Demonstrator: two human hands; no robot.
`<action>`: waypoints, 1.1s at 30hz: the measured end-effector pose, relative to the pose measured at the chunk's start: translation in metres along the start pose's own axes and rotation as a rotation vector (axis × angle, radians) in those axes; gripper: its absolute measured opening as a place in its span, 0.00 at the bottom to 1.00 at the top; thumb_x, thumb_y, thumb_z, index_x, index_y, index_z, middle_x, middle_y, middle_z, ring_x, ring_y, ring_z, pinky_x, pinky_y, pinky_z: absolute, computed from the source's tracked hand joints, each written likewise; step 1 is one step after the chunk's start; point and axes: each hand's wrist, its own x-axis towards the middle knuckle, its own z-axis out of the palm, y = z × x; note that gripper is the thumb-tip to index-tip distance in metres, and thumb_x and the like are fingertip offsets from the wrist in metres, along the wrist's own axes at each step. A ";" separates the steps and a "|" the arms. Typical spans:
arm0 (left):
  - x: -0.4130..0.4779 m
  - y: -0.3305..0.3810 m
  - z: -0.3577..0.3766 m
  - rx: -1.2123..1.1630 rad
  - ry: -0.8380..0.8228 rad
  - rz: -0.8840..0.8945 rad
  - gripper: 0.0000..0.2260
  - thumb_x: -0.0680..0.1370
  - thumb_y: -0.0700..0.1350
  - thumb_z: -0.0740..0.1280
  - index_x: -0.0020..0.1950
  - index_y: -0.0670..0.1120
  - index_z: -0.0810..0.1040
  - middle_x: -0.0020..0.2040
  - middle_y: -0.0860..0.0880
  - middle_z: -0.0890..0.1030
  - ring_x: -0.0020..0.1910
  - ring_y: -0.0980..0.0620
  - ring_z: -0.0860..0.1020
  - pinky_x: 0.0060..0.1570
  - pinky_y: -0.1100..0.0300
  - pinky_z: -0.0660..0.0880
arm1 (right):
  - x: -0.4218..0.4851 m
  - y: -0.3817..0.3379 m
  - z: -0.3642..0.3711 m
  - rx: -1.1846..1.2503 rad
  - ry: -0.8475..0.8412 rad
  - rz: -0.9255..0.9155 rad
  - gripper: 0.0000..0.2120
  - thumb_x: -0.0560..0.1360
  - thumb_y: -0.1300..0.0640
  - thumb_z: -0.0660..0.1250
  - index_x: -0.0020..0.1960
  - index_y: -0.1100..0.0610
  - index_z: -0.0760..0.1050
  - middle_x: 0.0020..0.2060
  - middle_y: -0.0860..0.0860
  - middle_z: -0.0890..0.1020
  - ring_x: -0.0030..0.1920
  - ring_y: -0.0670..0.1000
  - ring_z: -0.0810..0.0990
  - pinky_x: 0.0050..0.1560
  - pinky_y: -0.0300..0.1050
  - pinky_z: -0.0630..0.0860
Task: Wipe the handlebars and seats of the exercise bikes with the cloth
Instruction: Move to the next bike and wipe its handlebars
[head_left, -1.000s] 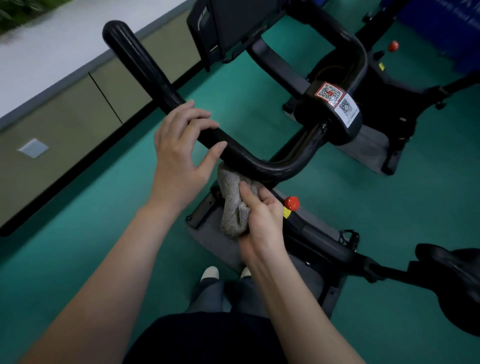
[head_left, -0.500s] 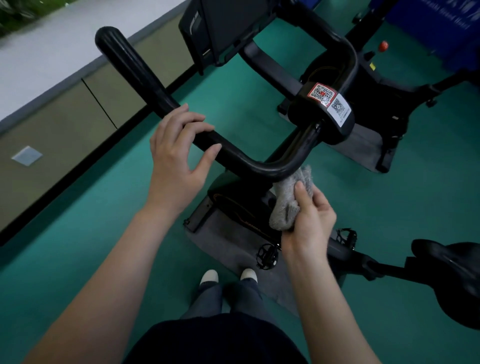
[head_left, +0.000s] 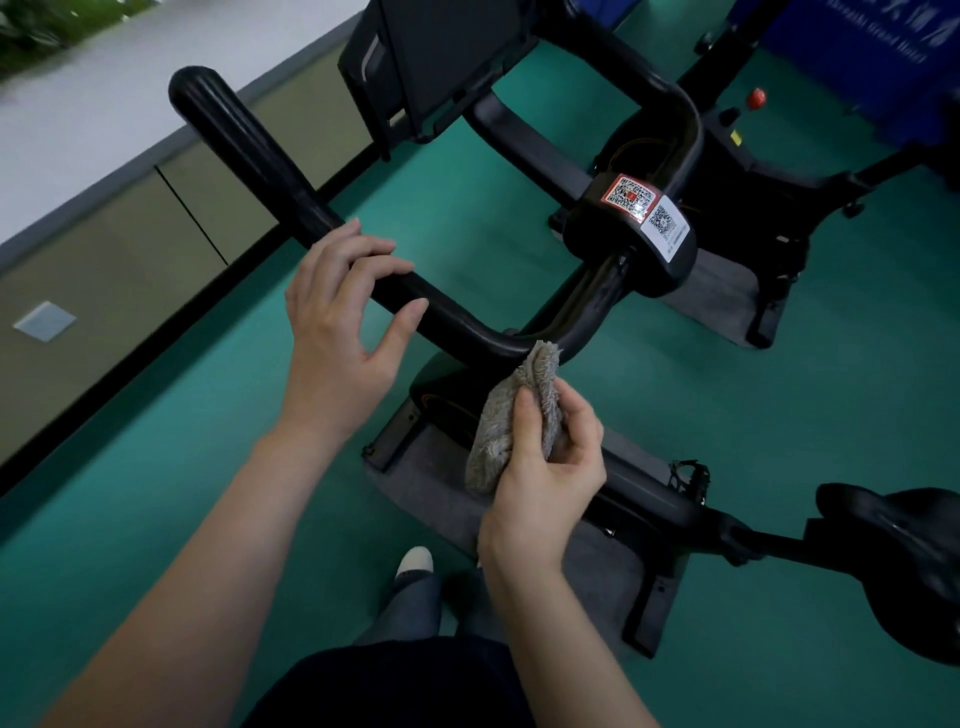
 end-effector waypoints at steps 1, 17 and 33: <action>0.000 0.000 0.000 0.000 0.000 0.001 0.13 0.78 0.50 0.64 0.56 0.42 0.77 0.59 0.45 0.75 0.69 0.48 0.65 0.69 0.54 0.56 | 0.000 0.001 0.000 -0.001 0.005 -0.010 0.14 0.73 0.61 0.70 0.45 0.40 0.81 0.54 0.59 0.78 0.58 0.59 0.78 0.62 0.61 0.73; 0.001 -0.003 -0.001 0.019 -0.007 0.025 0.12 0.78 0.50 0.64 0.56 0.44 0.76 0.59 0.46 0.75 0.69 0.49 0.65 0.69 0.55 0.56 | 0.011 -0.012 0.006 -0.343 -0.042 -0.447 0.06 0.71 0.68 0.71 0.48 0.65 0.82 0.44 0.56 0.78 0.46 0.45 0.77 0.48 0.33 0.73; 0.000 0.001 -0.002 0.001 -0.025 -0.011 0.13 0.78 0.50 0.64 0.57 0.44 0.76 0.60 0.46 0.74 0.70 0.49 0.64 0.70 0.57 0.54 | 0.058 -0.017 -0.017 -0.475 0.002 -0.558 0.06 0.73 0.67 0.70 0.49 0.64 0.82 0.45 0.58 0.78 0.45 0.43 0.75 0.49 0.31 0.71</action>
